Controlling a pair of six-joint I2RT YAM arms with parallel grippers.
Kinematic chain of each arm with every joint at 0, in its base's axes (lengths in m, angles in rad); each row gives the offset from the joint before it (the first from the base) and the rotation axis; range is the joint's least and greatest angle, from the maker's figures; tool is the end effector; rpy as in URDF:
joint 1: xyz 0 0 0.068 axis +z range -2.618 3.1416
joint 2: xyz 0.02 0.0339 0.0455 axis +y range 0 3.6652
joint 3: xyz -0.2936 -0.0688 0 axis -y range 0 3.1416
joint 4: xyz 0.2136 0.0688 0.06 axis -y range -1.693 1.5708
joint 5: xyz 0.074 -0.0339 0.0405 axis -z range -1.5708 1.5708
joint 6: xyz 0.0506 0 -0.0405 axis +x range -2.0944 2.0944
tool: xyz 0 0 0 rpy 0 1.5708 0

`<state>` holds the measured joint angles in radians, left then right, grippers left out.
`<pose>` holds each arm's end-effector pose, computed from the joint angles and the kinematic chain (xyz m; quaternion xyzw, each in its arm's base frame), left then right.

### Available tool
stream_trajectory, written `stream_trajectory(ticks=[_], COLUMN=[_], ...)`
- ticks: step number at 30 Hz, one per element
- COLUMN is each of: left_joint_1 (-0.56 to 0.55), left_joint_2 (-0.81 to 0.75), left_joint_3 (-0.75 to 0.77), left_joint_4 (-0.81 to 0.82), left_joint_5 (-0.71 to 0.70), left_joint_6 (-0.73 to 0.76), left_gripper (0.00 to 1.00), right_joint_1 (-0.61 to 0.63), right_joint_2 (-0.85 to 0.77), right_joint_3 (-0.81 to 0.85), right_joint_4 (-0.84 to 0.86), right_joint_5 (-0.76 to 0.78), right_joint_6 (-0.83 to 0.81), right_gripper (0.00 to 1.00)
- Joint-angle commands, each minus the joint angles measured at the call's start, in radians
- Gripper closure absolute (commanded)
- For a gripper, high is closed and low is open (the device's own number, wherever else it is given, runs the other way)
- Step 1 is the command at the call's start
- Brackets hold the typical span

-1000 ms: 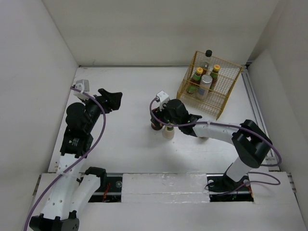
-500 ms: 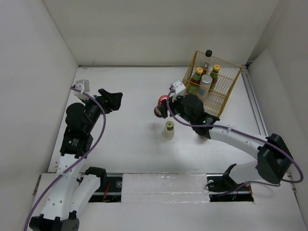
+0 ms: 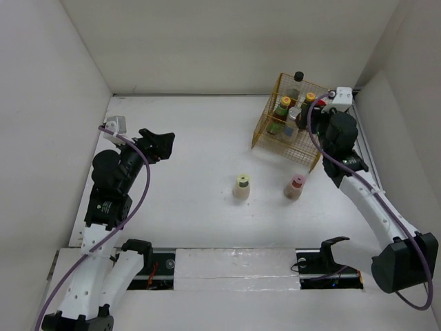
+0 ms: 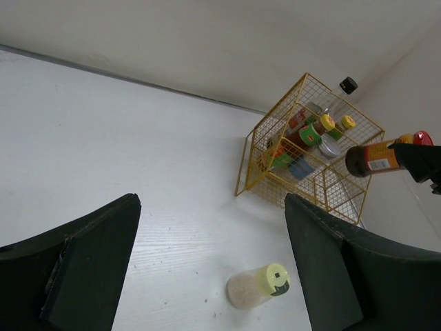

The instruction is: Organize the condiment bottles

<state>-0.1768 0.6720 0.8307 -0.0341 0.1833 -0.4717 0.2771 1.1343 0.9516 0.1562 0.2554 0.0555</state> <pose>0.1111 -0.0292 0.4047 -0.0289 0.6619 -0.2953 0.6884 0.2341 0.0533 0.3965 0.0097 0.7160 0.0246 0.6975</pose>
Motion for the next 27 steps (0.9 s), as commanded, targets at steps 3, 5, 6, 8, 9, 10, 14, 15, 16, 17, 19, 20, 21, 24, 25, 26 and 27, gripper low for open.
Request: stream_trajectory(ticks=[3,5,6,8,9,10,14,15,16,17,19,20,21,24,25,26,27], left_joint_1=[-0.004,-0.004,-0.004,-0.004,-0.004,-0.004,-0.004,-0.004,-0.004,-0.004,-0.004,-0.004,-0.004,-0.004,-0.004,-0.004,-0.004], left_joint_2=[-0.009,0.001,0.001,0.011,0.011,0.011,0.011,0.011,0.011,0.011,0.011,0.011,0.011,0.011,0.011,0.011,0.011], left_joint_3=[0.001,0.001,0.001,0.001,0.001,0.001,0.001,0.001,0.001,0.001,0.001,0.001,0.001,0.001,0.001,0.001,0.001], left_joint_4=[0.051,0.051,0.051,0.051,0.051,0.051,0.051,0.051,0.051,0.051,0.051,0.051,0.051,0.051,0.051,0.051,0.051], left_joint_5=[0.004,0.004,0.004,0.013,0.013,0.013,0.013,0.004,0.004,0.004,0.004,0.004,0.004,0.004,0.004,0.004,0.004], left_joint_6=[0.012,0.012,0.012,0.012,0.012,0.012,0.012,0.012,0.012,0.012,0.012,0.012,0.012,0.012,0.012,0.012,0.012], left_gripper=[0.19,0.19,0.19,0.19,0.19,0.19,0.19,0.19,0.19,0.19,0.19,0.19,0.19,0.19,0.19,0.19,0.19], right_joint_1=[-0.117,-0.173,-0.186,-0.211,-0.22,-0.22,-0.231,-0.231,-0.231,-0.231,-0.231,-0.231,-0.231,-0.231,-0.231,-0.231,-0.231], right_joint_2=[0.001,0.028,0.039,0.064,0.085,0.096,0.143,0.154,0.163,0.179,0.208,0.219,0.219,0.242,0.242,0.242,0.252], right_joint_3=[0.122,0.133,0.144,0.157,0.157,0.157,0.167,0.167,0.167,0.167,0.158,0.157,0.157,0.142,0.142,0.127,0.118], right_joint_4=[0.083,0.083,0.083,0.083,0.083,0.083,0.126,0.126,0.126,0.126,0.138,0.138,0.138,0.138,0.138,0.138,0.138], right_joint_5=[-0.016,-0.034,-0.047,-0.068,-0.068,-0.059,-0.071,-0.071,-0.071,-0.071,-0.071,-0.087,-0.108,-0.122,-0.122,-0.113,-0.113], right_joint_6=[0.004,0.015,0.015,0.015,0.015,0.015,0.015,0.015,0.015,0.006,0.006,0.006,0.006,0.017,0.032,0.041,0.052], right_gripper=[0.53,0.53,0.53,0.53,0.53,0.53,0.53,0.53,0.53,0.53,0.53,0.53,0.53,0.53,0.53,0.52,0.52])
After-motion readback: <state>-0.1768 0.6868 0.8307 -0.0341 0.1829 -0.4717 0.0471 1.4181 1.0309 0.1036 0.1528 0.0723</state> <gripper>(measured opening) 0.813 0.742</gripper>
